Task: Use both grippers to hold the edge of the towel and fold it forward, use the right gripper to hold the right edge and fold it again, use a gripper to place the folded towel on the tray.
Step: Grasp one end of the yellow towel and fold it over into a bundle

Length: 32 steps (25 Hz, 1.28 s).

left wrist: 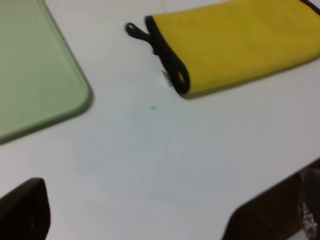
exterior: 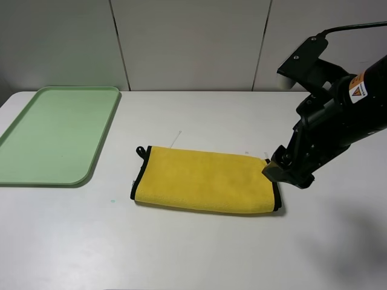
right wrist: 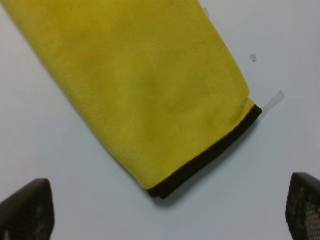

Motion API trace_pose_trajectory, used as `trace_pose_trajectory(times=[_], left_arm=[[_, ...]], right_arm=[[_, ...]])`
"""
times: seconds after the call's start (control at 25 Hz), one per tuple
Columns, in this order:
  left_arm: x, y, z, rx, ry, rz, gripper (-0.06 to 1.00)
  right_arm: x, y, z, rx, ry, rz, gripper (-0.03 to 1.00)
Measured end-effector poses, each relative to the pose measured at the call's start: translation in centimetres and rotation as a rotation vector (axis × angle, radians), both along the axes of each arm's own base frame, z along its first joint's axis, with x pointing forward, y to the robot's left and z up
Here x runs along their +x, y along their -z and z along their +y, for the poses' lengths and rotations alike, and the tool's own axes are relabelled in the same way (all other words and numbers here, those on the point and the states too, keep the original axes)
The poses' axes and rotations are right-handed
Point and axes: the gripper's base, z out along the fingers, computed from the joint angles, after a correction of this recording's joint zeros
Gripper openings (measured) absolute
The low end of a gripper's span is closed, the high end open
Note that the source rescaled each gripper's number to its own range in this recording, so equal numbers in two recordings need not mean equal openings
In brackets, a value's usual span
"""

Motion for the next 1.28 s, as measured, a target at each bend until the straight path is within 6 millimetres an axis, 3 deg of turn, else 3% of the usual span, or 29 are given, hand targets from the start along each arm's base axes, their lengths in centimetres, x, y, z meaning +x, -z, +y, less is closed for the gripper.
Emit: trace_pose_trajectory(times=[0.8, 1.28], left_arm=[[0.36, 0.17, 0.06, 0.002, -0.049, -0.018, 1.00], [-0.40, 0.17, -0.15, 0.006, -0.462, -0.018, 1.00]], right_arm=[[0.16, -0.13, 0.17, 0.023, 0.002, -0.019, 1.00], [0.05, -0.15, 0.39, 0.058, 0.021, 0.001, 1.00]])
